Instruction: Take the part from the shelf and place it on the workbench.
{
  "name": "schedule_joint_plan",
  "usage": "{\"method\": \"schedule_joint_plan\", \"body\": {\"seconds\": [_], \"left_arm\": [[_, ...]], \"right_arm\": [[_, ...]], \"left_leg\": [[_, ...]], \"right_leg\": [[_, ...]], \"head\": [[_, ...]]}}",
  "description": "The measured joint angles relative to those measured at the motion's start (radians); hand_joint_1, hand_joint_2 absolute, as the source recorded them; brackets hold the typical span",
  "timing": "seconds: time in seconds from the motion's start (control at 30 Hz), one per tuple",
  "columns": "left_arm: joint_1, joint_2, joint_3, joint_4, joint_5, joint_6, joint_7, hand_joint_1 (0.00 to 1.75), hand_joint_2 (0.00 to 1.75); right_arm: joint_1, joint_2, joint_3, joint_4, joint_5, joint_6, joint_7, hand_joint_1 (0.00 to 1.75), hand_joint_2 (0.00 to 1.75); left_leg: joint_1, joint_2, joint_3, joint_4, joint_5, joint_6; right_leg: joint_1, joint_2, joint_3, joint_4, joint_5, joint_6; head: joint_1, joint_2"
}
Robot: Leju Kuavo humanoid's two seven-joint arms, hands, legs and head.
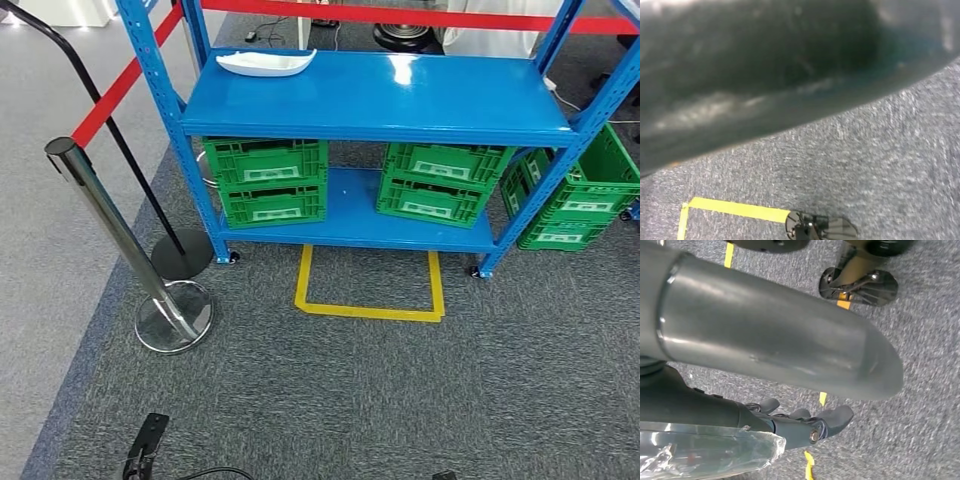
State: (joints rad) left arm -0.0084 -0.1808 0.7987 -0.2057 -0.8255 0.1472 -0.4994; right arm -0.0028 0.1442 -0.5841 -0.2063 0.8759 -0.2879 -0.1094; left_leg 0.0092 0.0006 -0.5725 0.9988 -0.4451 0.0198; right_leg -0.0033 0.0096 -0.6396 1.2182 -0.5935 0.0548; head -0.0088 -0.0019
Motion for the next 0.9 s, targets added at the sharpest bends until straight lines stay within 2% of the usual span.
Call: {"method": "schedule_joint_plan", "body": {"seconds": [0.03, 0.07, 0.1, 0.13, 0.17, 0.2, 0.23, 0.27, 0.4, 0.43, 0.47, 0.53, 0.57, 0.6, 0.63, 0.7, 0.73, 0.77, 0.8, 0.9], "left_arm": [[0.0, 0.0, 0.0, 0.0, 0.0, 0.0, 0.0, 0.0, 0.0], [0.001, -0.001, 0.0, 0.0, 0.0, 0.0, 0.0, 0.0, 0.0], [0.002, -0.001, 0.0, 0.0, 0.0, 0.0, 0.0, 0.0, 0.0], [0.003, -0.001, 0.001, 0.0, 0.0, 0.0, 0.0, 0.0, 0.0], [0.003, -0.001, 0.001, 0.0, 0.0, 0.0, 0.0, 0.0, 0.0], [0.003, -0.001, 0.002, 0.0, 0.0, 0.0, 0.0, 0.0, 0.0], [0.002, -0.001, 0.002, 0.0, 0.0, 0.0, 0.0, 0.0, 0.0], [0.002, 0.0, 0.002, 0.0, 0.0, 0.0, 0.0, 0.0, 0.0], [-0.001, 0.0, 0.002, 0.0, 0.001, 0.0, 0.0, 0.0, 0.0], [-0.002, -0.001, 0.002, 0.0, 0.001, 0.0, 0.0, 0.0, 0.0], [-0.003, -0.002, 0.002, 0.0, 0.001, 0.0, 0.0, 0.0, 0.0], [-0.003, -0.002, 0.002, 0.0, 0.001, 0.0, 0.0, 0.0, 0.0], [-0.001, -0.002, 0.002, 0.0, 0.001, 0.0, 0.001, 0.0, 0.0], [0.001, -0.002, 0.002, 0.0, 0.001, 0.0, 0.001, 0.0, 0.0], [0.002, -0.002, 0.003, 0.0, 0.001, 0.0, 0.001, 0.0, 0.0], [0.003, -0.002, 0.003, 0.0, 0.001, 0.0, 0.002, 0.0, 0.0], [0.002, -0.002, 0.003, 0.0, 0.001, 0.0, 0.002, 0.0, 0.0], [0.001, -0.002, 0.002, 0.0, 0.001, 0.0, 0.002, 0.0, 0.0], [0.0, -0.002, 0.002, 0.001, 0.001, 0.0, 0.002, 0.0, 0.0], [0.003, -0.003, 0.004, 0.001, 0.0, 0.0, 0.003, 0.0, 0.0]], "right_arm": [[0.001, 0.0, 0.0, 0.0, 0.0, 0.0, 0.0, 0.0, 0.0], [0.002, 0.0, 0.0, 0.0, 0.0, 0.0, 0.0, 0.0, 0.0], [0.003, 0.0, 0.0, 0.0, 0.0, 0.0, 0.0, 0.0, 0.0], [0.004, 0.0, 0.0, 0.0, 0.0, 0.0, 0.0, 0.0, 0.0], [0.004, -0.001, 0.0, 0.0, 0.0, 0.0, 0.0, 0.0, 0.0], [0.004, -0.001, 0.0, 0.001, 0.0, 0.0, 0.0, 0.0, 0.0], [0.003, -0.001, 0.0, 0.001, 0.0, 0.0, 0.0, 0.0, 0.0], [0.002, -0.001, 0.0, 0.002, 0.0, 0.0, 0.0, 0.0, 0.0], [0.004, -0.001, -0.001, 0.003, 0.0, 0.001, 0.002, 0.0, 0.0], [0.003, -0.001, -0.002, 0.003, 0.0, 0.0, 0.002, 0.0, 0.0], [0.002, -0.002, -0.002, 0.003, 0.0, 0.0, 0.001, 0.0, 0.0], [0.001, -0.002, -0.002, 0.003, 0.001, 0.0, 0.001, 0.0, 0.0], [0.002, -0.002, -0.002, 0.003, 0.001, 0.0, 0.002, 0.0, 0.0], [0.004, -0.002, -0.002, 0.003, 0.001, 0.0, 0.002, 0.0, 0.0], [0.005, -0.002, -0.002, 0.003, 0.001, 0.0, 0.002, 0.0, 0.0], [0.004, -0.001, -0.002, 0.003, 0.001, 0.0, 0.002, 0.0, 0.0], [0.003, -0.001, -0.002, 0.003, 0.001, 0.001, 0.002, 0.0, 0.0], [0.002, -0.001, -0.002, 0.003, 0.001, 0.002, 0.002, 0.0, 0.0], [0.001, -0.001, -0.002, 0.003, 0.002, 0.003, 0.002, 0.0, 0.0], [0.001, -0.001, -0.002, 0.003, 0.01, 0.005, 0.003, 0.0, 0.0]], "left_leg": [[0.0, 0.0, 0.006, 0.0, -0.006, 0.001], [0.0, -0.001, 0.013, 0.0, -0.012, 0.0], [0.001, -0.001, 0.022, 0.0, -0.019, -0.001], [0.002, -0.002, 0.034, 0.0, -0.028, -0.004], [0.003, -0.002, 0.047, 0.0, -0.037, -0.008], [0.002, -0.002, 0.058, 0.001, -0.047, -0.013], [0.0, -0.003, 0.065, 0.003, -0.055, -0.019], [-0.003, -0.003, 0.068, 0.003, -0.06, -0.024], [-0.003, -0.003, 0.069, 0.011, -0.076, -0.038], [-0.002, -0.003, 0.054, 0.044, -0.094, -0.043], [-0.002, -0.002, 0.025, 0.099, -0.118, -0.046], [-0.002, -0.002, -0.061, 0.241, -0.166, -0.049], [-0.002, -0.002, -0.095, 0.288, -0.169, -0.049], [-0.002, -0.002, -0.113, 0.299, -0.149, -0.048], [-0.001, -0.002, -0.111, 0.27, -0.109, -0.046], [-0.002, -0.002, -0.072, 0.149, -0.016, -0.041], [-0.003, -0.002, -0.049, 0.089, 0.006, -0.038], [-0.004, -0.002, -0.034, 0.05, 0.012, -0.036], [-0.005, -0.003, -0.026, 0.032, 0.004, -0.033], [-0.002, -0.003, -0.015, 0.017, -0.006, -0.017]], "right_leg": [[-0.001, 0.0, -0.04, 0.061, -0.018, 0.003], [-0.002, 0.0, -0.068, 0.095, -0.017, 0.006], [-0.003, -0.001, -0.075, 0.087, 0.008, 0.007], [-0.004, -0.001, -0.063, 0.041, 0.052, 0.008], [-0.005, -0.003, -0.038, -0.03, 0.101, 0.009], [-0.006, -0.004, -0.009, -0.095, 0.137, 0.009], [-0.006, -0.004, 0.014, -0.142, 0.156, 0.005], [-0.006, -0.003, 0.026, -0.165, 0.16, 0.0], [-0.007, 0.0, 0.036, -0.174, 0.144, -0.03], [-0.008, -0.001, 0.041, -0.176, 0.14, -0.038], [-0.009, -0.001, 0.045, -0.177, 0.136, -0.043], [-0.008, -0.001, 0.053, -0.177, 0.127, -0.05], [-0.008, 0.0, 0.059, -0.177, 0.122, -0.051], [-0.008, 0.002, 0.066, -0.177, 0.117, -0.051], [-0.008, 0.003, 0.075, -0.177, 0.111, -0.049], [-0.008, 0.006, 0.092, -0.177, 0.097, -0.042], [-0.006, 0.007, 0.096, -0.177, 0.09, -0.037], [-0.004, 0.007, 0.097, -0.179, 0.084, -0.031], [-0.003, 0.007, 0.096, -0.182, 0.081, -0.025], [-0.003, 0.004, 0.1, -0.18, 0.072, -0.006]], "head": [[0.0, 0.0], [0.0, 0.0], [0.0, 0.0], [0.0, 0.0], [0.0, 0.0], [0.002, 0.0], [0.004, 0.0], [0.003, 0.0], [-0.008, 0.0], [-0.01, 0.0], [-0.013, 0.0], [-0.017, 0.0], [-0.018, 0.0], [-0.018, 0.0], [-0.018, 0.0], [-0.018, 0.0], [-0.019, 0.0], [-0.018, 0.0], [-0.018, 0.0], [-0.016, 0.0]]}}
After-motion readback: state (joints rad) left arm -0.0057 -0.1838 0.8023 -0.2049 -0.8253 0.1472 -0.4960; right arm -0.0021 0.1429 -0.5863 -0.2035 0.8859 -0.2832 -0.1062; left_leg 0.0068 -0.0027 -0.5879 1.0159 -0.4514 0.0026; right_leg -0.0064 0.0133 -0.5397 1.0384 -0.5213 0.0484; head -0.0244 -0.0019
